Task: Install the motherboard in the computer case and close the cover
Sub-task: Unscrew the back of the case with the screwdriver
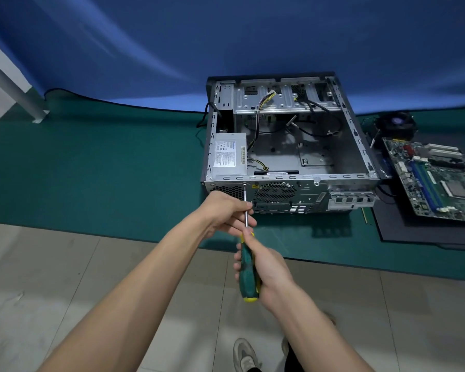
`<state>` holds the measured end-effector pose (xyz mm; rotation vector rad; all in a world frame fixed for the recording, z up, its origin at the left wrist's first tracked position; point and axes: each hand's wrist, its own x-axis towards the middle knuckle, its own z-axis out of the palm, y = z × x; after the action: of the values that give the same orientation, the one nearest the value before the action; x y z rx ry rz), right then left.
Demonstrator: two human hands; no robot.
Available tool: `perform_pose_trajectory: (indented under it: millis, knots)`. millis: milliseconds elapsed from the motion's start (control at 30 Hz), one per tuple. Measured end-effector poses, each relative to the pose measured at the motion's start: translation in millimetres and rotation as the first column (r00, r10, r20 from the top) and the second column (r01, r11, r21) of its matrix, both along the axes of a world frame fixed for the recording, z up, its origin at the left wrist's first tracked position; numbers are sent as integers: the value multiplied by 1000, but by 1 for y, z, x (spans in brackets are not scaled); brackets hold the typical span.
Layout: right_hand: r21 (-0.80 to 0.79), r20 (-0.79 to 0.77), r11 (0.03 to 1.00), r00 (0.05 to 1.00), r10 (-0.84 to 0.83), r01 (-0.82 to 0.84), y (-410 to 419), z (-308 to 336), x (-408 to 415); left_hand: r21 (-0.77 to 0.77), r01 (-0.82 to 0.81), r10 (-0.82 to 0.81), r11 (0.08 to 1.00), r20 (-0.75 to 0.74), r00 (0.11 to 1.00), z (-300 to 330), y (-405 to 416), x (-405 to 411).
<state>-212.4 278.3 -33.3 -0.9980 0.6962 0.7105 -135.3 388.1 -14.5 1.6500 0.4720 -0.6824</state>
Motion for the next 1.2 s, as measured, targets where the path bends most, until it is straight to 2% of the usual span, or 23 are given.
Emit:
perform_pose_trajectory:
  millis: [33, 67, 133, 167, 200, 267, 333, 400, 433, 467, 533, 600, 700, 800, 833, 933, 967, 1033, 1167, 1200]
  knots:
    - [-21, 0, 1000, 1000, -22, 22, 1, 1, 0, -12, -15, 15, 1000, -4, 1000, 0, -1, 0]
    - [56, -19, 997, 999, -43, 44, 2, 1, 0, -25, -29, 29, 999, -5, 1000, 0, -1, 0]
    - [345, -128, 929, 987, -92, 131, 3, 6, 0, -58, -67, 67, 996, -1, 998, 2, -2, -1]
    - [436, -157, 887, 983, -93, 153, 3, 7, 0, -67, -90, 90, 994, 4, 996, 2, -3, -2]
    - [451, -147, 881, 986, -82, 141, 2, 6, 0, -67, -112, 113, 991, 13, 994, 2, -4, -3]
    - [366, -96, 928, 995, -31, 64, 0, 6, -1, -49, -142, 144, 989, 32, 989, 1, -6, -4]
    - [184, -56, 983, 998, 27, -16, 0, 5, 0, -32, -159, 160, 987, 41, 986, -1, -7, -5]
    - [7, -17, 999, 999, 31, -31, 1, 4, 1, -47, -188, 190, 981, 41, 981, -3, -7, -6]
    - [-15, -12, 1000, 1000, 8, -8, 2, 4, 1, -68, -209, 212, 975, 35, 977, -3, -8, -8]
    - [55, -22, 998, 999, -26, 27, 4, 6, 0, -97, -233, 237, 968, 29, 971, -3, -9, -8]
    - [297, -104, 947, 990, -95, 122, 7, 12, -1, -155, -274, 280, 949, 13, 960, -2, -11, -9]
    - [406, -121, 902, 987, -109, 149, 9, 14, -2, -161, -305, 311, 939, 11, 950, -1, -11, -10]
    - [296, -68, 945, 989, -128, 142, 15, 14, -5, -128, -326, 331, 937, 13, 944, -1, -11, -10]
    - [123, -49, 965, 973, -227, 232, 20, 7, -8, -128, -328, 332, 936, 7, 943, -3, -11, -9]
    - [160, -68, 953, 966, -248, 256, 20, 6, -9, -126, -327, 330, 937, 4, 944, -3, -11, -9]
    - [412, -177, 862, 954, -240, 294, 15, 7, -12, -136, -313, 315, 940, -10, 949, -2, -9, -10]
    - [445, -179, 851, 959, -220, 279, 12, 7, -12, -136, -310, 312, 941, -10, 950, -2, -8, -10]
    - [431, -135, 876, 975, -174, 216, 9, 6, -12, -122, -311, 314, 942, -1, 950, -1, -7, -9]
    - [223, -38, 967, 992, -119, 124, 10, 4, -8, -96, -317, 320, 944, 15, 947, 0, -11, -8]
    - [222, -43, 966, 991, -125, 131, 9, 4, -7, -101, -323, 326, 941, 15, 945, 0, -11, -8]
